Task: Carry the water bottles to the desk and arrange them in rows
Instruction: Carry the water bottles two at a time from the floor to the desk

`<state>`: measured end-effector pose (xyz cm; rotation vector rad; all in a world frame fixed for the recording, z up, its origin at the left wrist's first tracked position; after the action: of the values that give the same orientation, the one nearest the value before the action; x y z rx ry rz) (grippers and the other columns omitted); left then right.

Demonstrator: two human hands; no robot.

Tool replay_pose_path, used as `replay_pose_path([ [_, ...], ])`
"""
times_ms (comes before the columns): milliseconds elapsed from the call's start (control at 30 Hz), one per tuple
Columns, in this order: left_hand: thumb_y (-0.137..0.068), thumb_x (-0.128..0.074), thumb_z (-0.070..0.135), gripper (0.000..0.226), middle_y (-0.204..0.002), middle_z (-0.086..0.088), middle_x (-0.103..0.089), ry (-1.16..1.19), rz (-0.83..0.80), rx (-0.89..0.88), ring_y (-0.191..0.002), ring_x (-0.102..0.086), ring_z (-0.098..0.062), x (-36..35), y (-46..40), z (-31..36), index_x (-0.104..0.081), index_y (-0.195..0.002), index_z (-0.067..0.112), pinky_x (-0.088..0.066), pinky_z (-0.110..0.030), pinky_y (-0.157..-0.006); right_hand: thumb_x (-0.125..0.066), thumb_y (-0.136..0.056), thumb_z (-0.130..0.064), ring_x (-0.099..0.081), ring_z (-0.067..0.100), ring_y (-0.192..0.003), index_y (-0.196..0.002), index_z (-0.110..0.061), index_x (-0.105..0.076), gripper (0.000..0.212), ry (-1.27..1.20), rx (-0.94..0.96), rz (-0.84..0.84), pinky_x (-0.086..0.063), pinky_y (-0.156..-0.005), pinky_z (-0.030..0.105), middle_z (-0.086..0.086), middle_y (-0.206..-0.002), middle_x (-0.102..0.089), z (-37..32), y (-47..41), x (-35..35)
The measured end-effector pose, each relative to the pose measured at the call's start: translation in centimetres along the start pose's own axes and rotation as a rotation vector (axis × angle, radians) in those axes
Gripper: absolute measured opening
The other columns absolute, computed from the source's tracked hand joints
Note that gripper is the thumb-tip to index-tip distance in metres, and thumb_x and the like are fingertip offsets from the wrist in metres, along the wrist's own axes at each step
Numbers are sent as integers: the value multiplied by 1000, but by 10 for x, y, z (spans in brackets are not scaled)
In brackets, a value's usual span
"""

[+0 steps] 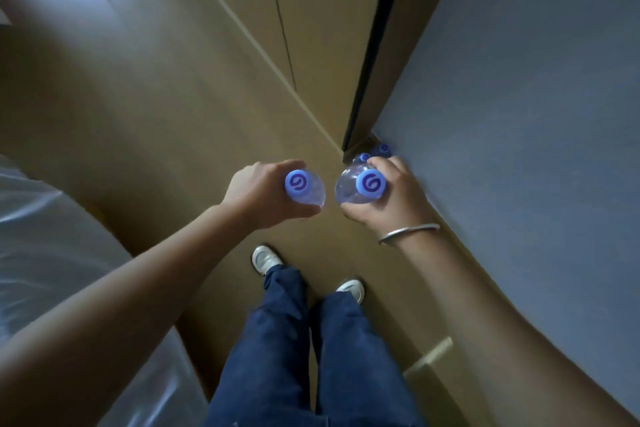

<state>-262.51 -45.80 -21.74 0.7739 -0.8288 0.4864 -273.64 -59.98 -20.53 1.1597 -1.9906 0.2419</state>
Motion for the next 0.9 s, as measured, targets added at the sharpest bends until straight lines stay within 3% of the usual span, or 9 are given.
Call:
replay_pose_path([
  [267, -52, -68, 67, 44, -67, 12, -62, 33, 220, 117, -64, -58, -16, 151, 66, -74, -62, -78, 32, -42, -24, -57, -80, -54, -37, -57, 25, -78, -86, -11, -61, 45, 48, 219, -156, -45, -66, 30, 5, -89, -55, -179, -7, -17],
  [433, -54, -67, 67, 39, -57, 13, -56, 31, 355, 150, -57, -54, -14, 235, 98, -121, -49, -56, 33, -38, -22, -50, -73, -56, -43, -56, 21, -76, -86, -14, -62, 43, 156, 347, -201, -48, -67, 30, 2, -87, -54, -281, -17, -42],
  [567, -54, -66, 67, 44, -53, 12, -51, 17, 448, 205, -51, -46, -9, 287, 125, -158, -45, -53, 28, -30, -22, -47, -67, -53, -47, -53, 20, -74, -82, -18, -60, 42, 206, 439, -227, -41, -64, 26, 0, -84, -52, -349, -25, -65],
  [900, -55, -66, 68, 50, -62, 4, -60, 27, 522, 373, -61, -58, -20, 351, 147, -253, -59, -66, 20, -37, -23, -50, -68, -52, -43, -45, 15, -54, -58, -23, -44, 32, 220, 595, -295, -30, -45, 22, -6, -61, -49, -468, -51, -129],
])
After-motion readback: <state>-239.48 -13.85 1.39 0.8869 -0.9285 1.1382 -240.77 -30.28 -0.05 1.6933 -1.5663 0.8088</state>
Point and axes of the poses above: each hand's wrist, its own y-axis away from the middle knuckle, its own x-axis out of the back of the hand, z = x × y, the point moved 9 cm from there along -y, towards the middle knuckle
